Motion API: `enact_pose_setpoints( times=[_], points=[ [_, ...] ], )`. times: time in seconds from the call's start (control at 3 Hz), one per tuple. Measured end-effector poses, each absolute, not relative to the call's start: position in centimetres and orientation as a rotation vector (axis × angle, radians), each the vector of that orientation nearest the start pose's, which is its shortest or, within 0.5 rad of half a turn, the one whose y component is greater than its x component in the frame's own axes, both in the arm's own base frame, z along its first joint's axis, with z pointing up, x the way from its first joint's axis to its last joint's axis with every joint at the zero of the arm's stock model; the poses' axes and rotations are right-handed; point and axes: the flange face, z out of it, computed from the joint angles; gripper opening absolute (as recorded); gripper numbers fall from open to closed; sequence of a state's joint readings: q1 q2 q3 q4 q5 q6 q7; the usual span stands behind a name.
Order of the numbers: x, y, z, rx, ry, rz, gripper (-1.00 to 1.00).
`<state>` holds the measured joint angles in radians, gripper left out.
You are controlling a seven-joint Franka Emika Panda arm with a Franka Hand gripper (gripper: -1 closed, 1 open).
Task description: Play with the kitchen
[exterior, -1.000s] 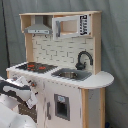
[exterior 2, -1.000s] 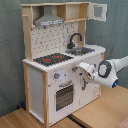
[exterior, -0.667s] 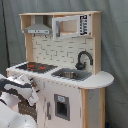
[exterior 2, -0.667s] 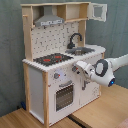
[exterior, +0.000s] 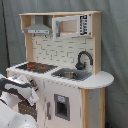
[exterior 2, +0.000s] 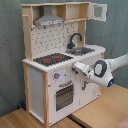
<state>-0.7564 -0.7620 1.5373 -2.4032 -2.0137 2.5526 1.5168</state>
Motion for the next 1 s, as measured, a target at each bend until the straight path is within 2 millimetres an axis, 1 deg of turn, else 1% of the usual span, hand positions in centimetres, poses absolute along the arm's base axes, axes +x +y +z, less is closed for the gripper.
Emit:
enact_pose_setpoints(
  times=[0.33,1.0],
  points=[
    [34.84,35.09,32.65,1.222,1.172,1.341,-1.00],
    [34.82,35.08,32.62,1.064,1.262,1.183,-1.00]
  ],
)
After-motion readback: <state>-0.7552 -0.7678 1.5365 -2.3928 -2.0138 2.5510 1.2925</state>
